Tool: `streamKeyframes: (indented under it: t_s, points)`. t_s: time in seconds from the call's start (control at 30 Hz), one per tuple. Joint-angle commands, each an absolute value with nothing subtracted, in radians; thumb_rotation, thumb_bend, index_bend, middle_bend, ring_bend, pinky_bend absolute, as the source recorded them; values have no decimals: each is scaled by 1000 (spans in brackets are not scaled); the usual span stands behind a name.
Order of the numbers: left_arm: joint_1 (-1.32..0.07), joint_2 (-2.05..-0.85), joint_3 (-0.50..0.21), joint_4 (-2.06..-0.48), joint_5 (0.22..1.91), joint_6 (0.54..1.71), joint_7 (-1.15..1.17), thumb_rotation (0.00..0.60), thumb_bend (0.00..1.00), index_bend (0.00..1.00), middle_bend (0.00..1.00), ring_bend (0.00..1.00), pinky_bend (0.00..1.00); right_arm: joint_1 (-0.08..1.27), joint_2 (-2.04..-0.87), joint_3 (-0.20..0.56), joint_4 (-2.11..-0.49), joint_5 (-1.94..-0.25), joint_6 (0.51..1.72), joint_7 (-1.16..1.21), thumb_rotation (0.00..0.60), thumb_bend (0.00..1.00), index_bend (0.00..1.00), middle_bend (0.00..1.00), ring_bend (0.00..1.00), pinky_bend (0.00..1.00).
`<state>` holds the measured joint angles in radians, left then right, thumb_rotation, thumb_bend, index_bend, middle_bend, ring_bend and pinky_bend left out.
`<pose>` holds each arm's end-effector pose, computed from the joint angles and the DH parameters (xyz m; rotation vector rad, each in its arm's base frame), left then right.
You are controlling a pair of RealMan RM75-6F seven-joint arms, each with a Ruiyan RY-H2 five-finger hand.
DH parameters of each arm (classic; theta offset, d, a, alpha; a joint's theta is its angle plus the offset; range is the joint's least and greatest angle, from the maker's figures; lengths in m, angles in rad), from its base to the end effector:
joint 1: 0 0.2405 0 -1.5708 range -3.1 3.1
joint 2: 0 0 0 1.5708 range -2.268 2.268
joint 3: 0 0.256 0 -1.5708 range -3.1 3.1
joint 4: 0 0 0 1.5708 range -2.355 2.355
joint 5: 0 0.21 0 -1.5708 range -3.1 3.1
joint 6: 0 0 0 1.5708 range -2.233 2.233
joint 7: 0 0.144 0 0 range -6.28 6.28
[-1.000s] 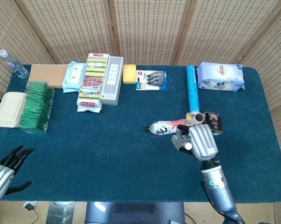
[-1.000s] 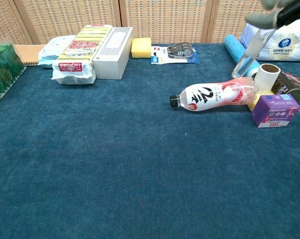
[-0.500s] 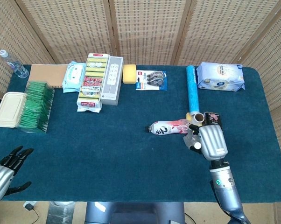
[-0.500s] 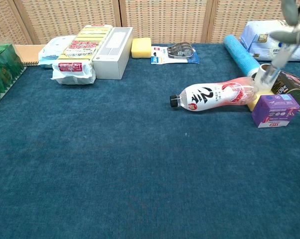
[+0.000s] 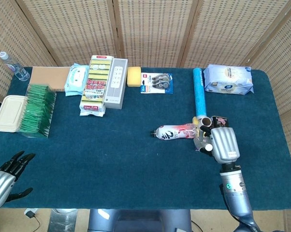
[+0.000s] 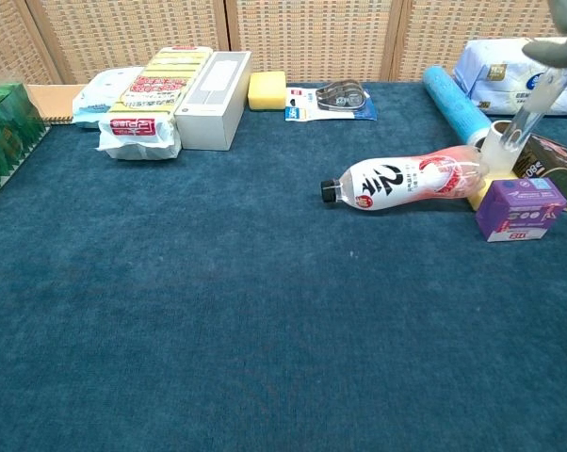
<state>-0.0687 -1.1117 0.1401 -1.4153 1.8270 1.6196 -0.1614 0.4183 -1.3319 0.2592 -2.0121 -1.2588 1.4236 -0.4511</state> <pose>-0.3162 0.1310 0.1515 -1.7204 -0.8456 -0.9874 -0.1379 -0.2686 0.1070 1.3949 -0.9234 1.2378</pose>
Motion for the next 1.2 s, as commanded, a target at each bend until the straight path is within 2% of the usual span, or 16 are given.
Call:
streamKeyframes:
  t_s: [0.03,0.2,0.47,1.2]
  points:
    - [-70,-1111,140,-1409,1839,1637,-178,600,114,0,156,76,296,458,-1331,323,-1998,-1204,1391,-467,600,417,788,1000,1000,942]
    - [-70,-1113,139,-1408,1828,1628,-173,600,113,0,156,76,296,494,-1357,368,-1974,-1136,1371,-451,600,416,789,1000,1000,941]
    - [-69,-1115,135,-1401,1824,1635,-185,600,114,0,156,76,296,535,-1375,396,-1924,-1080,1352,-455,600,416,789,1000,1000,942]
    - [-83,-1118,130,-1418,1807,1596,-164,600,114,0,156,76,296,585,-1361,409,-1787,-1008,1303,-408,600,416,789,1000,1000,941]
